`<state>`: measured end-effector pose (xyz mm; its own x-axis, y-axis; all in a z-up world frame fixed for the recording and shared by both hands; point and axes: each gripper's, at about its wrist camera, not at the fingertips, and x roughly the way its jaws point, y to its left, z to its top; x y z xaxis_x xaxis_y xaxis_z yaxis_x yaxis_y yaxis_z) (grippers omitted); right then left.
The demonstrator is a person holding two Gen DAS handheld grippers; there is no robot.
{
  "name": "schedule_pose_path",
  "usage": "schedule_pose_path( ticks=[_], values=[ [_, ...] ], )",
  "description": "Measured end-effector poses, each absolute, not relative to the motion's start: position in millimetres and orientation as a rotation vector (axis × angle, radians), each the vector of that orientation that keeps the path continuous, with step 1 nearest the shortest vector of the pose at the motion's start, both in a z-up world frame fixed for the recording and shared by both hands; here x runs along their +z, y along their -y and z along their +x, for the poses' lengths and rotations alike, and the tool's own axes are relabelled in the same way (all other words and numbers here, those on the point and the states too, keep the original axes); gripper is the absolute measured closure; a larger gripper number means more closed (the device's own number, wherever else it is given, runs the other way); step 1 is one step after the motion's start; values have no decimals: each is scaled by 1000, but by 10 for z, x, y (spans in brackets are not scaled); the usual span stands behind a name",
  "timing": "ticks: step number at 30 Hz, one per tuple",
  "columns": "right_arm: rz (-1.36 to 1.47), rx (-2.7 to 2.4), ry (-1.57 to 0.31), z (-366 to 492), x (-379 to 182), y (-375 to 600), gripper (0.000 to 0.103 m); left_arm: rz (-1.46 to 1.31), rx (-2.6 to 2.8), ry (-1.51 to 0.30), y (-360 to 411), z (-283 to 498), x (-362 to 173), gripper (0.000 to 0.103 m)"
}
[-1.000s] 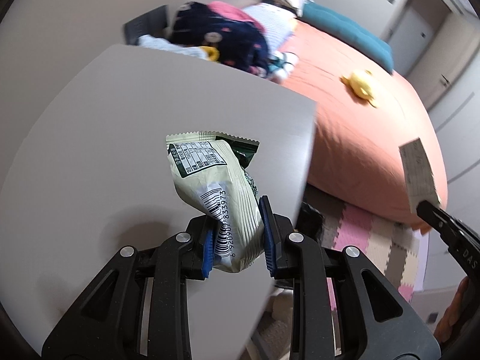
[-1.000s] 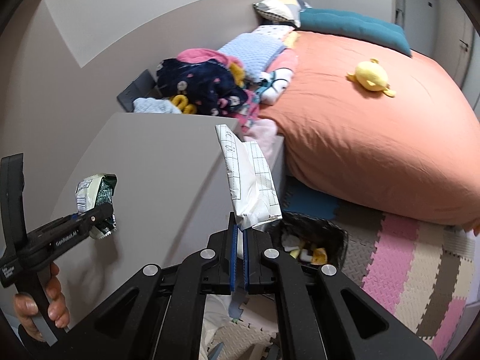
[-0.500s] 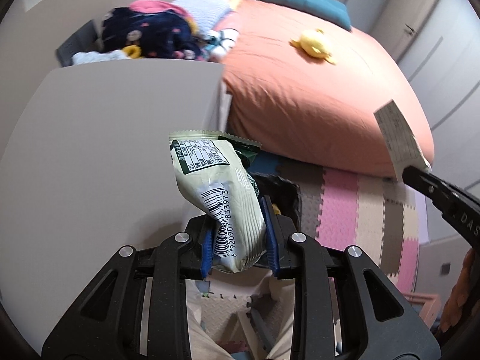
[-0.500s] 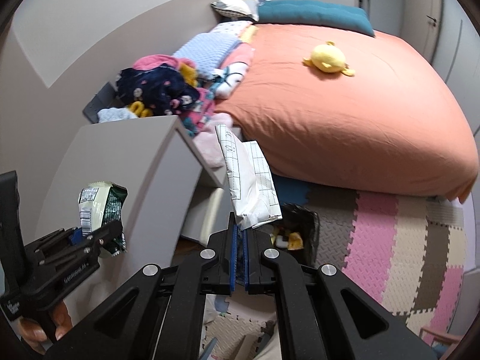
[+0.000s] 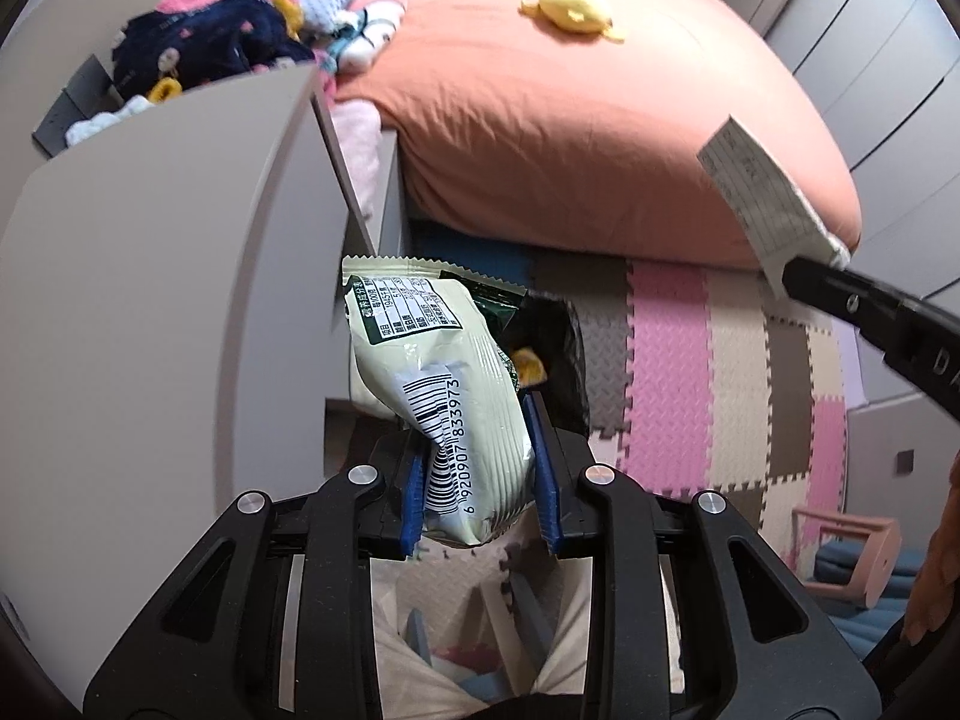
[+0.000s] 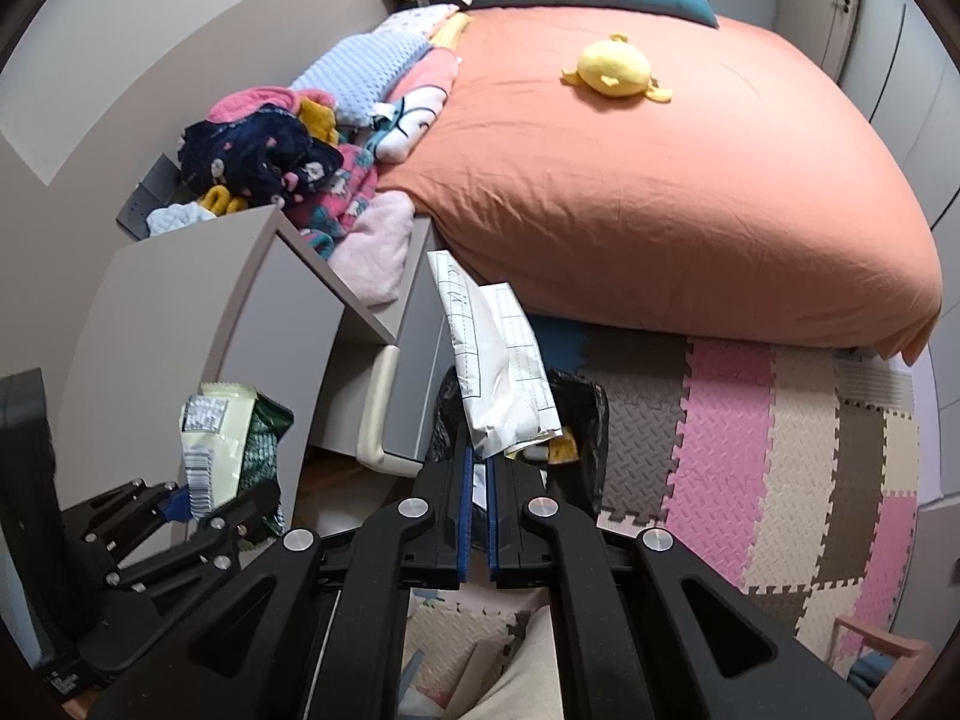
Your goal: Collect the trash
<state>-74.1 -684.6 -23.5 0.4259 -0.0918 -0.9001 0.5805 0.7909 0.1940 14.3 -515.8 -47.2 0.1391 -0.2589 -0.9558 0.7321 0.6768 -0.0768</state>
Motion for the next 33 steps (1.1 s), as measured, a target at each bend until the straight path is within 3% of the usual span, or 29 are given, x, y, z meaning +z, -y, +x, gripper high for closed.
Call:
schedule_pose_path(
  ticks=[2, 4, 5, 6, 9, 33],
  values=[
    [543, -445, -1066, -722, -292, 6903, 99, 481, -757, -1265, 5194, 152, -560, 69],
    [569, -433, -1086, -680, -358, 6976, 94, 499, -758, -1297, 5231, 165, -626, 42],
    [581, -432, -1093, -659, -379, 7003, 83, 499, -757, -1310, 5234, 181, -647, 17],
    [587, -449, -1098, -641, -397, 7045, 67, 495, -752, -1306, 5226, 196, -646, 9],
    [547, -497, -1065, -616, -343, 7061, 47, 464, -730, -1295, 5175, 299, -621, 9],
    [479, -505, -1041, -410, -226, 6908, 38, 420, -653, -1253, 4899, 575, -557, 9]
  ],
)
